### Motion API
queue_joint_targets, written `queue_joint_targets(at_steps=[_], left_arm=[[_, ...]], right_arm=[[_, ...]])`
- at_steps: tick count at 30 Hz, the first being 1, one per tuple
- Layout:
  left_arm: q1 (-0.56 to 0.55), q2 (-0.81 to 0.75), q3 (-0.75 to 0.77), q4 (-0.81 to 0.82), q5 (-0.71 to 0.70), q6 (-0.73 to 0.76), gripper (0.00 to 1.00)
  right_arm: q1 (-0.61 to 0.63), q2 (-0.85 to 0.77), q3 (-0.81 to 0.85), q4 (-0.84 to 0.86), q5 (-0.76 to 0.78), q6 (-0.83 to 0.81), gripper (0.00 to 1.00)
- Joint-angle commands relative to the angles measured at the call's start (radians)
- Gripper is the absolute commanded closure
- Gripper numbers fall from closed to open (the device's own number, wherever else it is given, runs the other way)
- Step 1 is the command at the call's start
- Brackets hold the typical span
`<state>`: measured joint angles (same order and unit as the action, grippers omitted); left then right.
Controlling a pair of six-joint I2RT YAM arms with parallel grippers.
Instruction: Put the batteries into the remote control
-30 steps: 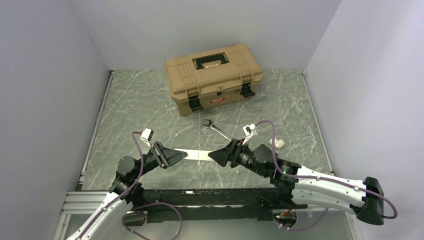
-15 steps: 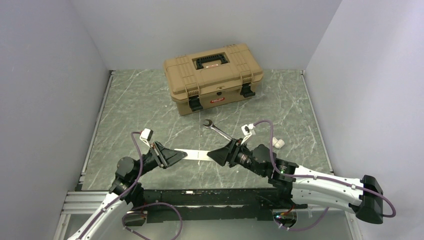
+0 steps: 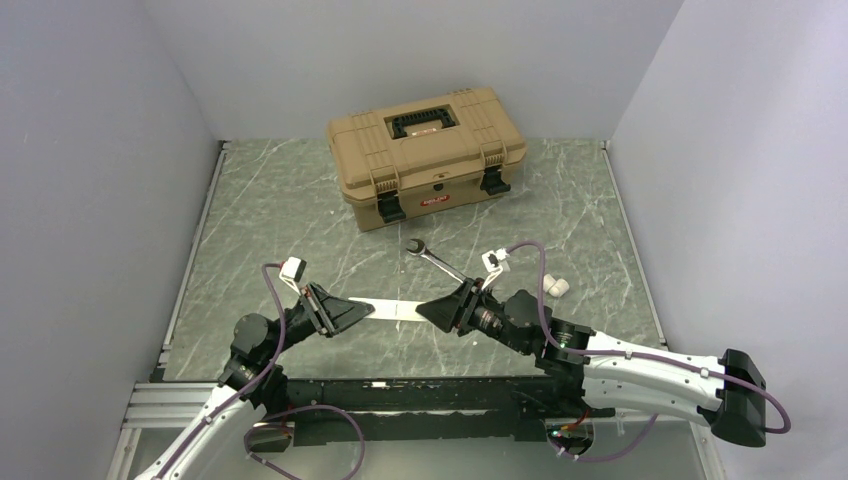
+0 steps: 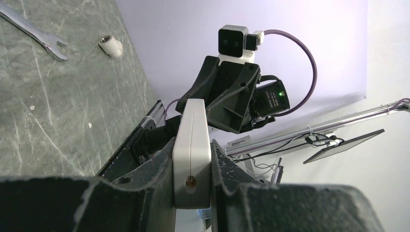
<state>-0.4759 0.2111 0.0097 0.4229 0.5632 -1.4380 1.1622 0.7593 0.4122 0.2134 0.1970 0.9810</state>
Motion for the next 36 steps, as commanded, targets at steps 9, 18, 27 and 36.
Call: queue_joint_targets(at_steps=[9,18,27,36], left_arm=[[-0.004,0.000,-0.115,0.158,0.017,-0.058,1.00],[-0.004,0.000,-0.109,0.218,0.022,-0.098,1.00],[-0.004,-0.021,-0.104,0.198,0.018,-0.102,1.00],[-0.003,-0.013,-0.096,0.191,0.010,-0.101,1.00]], right_arm=[[0.003,-0.004,-0.019,0.053,-0.011,0.008,0.67],[0.004,-0.006,-0.020,0.033,-0.021,0.013,0.64],[0.004,-0.015,-0.024,-0.005,-0.005,0.020,0.62],[0.003,0.005,0.039,-0.163,0.060,-0.025,0.55]])
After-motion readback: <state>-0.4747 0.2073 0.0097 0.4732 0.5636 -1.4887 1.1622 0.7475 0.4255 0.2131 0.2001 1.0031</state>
